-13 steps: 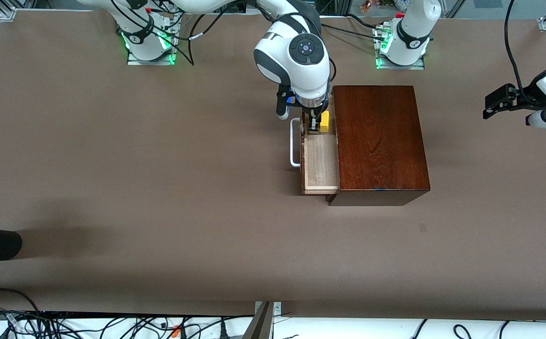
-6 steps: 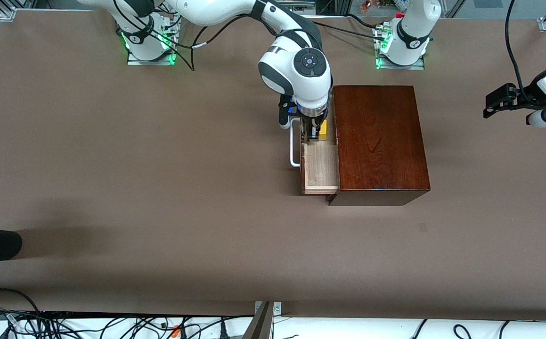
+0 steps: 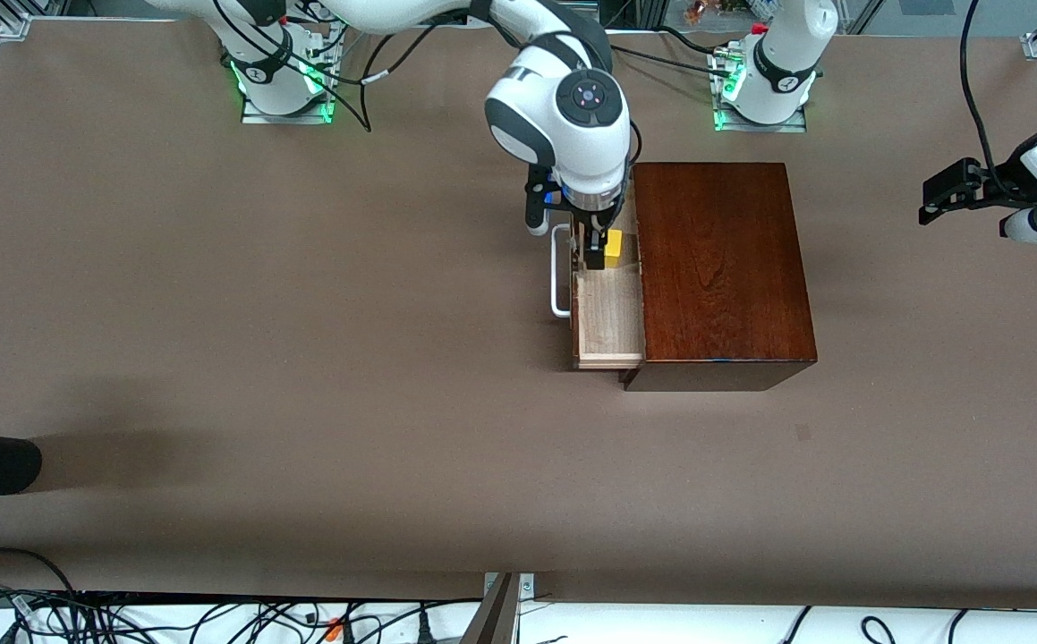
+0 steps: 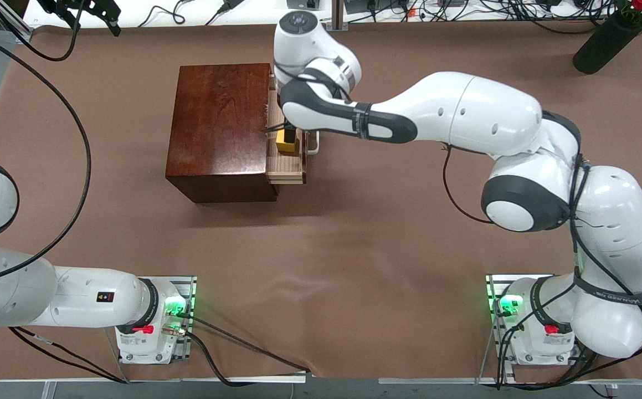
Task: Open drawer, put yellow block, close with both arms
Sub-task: 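Withdraw the right gripper while the left gripper moves to the drawer front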
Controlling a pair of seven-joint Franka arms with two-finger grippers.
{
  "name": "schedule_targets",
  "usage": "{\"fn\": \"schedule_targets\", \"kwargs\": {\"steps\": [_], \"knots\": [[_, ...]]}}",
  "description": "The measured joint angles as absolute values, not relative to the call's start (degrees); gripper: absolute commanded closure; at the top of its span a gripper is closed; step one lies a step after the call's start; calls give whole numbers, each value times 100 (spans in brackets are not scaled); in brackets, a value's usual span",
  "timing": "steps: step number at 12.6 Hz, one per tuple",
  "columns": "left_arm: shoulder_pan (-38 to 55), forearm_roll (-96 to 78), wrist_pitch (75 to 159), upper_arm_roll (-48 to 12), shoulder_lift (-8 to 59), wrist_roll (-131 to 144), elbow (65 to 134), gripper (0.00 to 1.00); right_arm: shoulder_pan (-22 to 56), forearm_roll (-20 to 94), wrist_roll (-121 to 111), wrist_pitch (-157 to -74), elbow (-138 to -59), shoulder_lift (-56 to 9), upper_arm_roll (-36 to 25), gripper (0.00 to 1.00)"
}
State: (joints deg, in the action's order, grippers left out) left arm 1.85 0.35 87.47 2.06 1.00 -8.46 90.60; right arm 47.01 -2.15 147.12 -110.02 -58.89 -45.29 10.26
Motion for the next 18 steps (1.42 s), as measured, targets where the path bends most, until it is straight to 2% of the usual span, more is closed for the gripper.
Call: {"fn": "schedule_targets", "kwargs": {"steps": [6,8,10,14,16,18], "knots": [[225,34,8740,131,100,-850,9058,0,3705,-56,11550,-9094,-5834,-3278,946,0],[287,-23,8435,-84,111,-860,9055,0,3251,-50,10042,-8373,-5836,-2975,879,0],[367,-47,7935,-578,251,-942,9067,0,2741,-46,8272,-7789,-5852,-2702,702,0],[458,-361,8035,-1702,981,-1647,9009,0,2546,-18,5132,-7590,-6599,-1904,-445,0],[463,-434,8607,-2313,1364,-2048,8927,0,2373,-20,3861,-7651,-7155,-1475,-799,0],[537,-442,9311,-2874,1741,-2360,8919,0,1869,-20,2697,-7949,-7806,-1030,-875,0]]}}
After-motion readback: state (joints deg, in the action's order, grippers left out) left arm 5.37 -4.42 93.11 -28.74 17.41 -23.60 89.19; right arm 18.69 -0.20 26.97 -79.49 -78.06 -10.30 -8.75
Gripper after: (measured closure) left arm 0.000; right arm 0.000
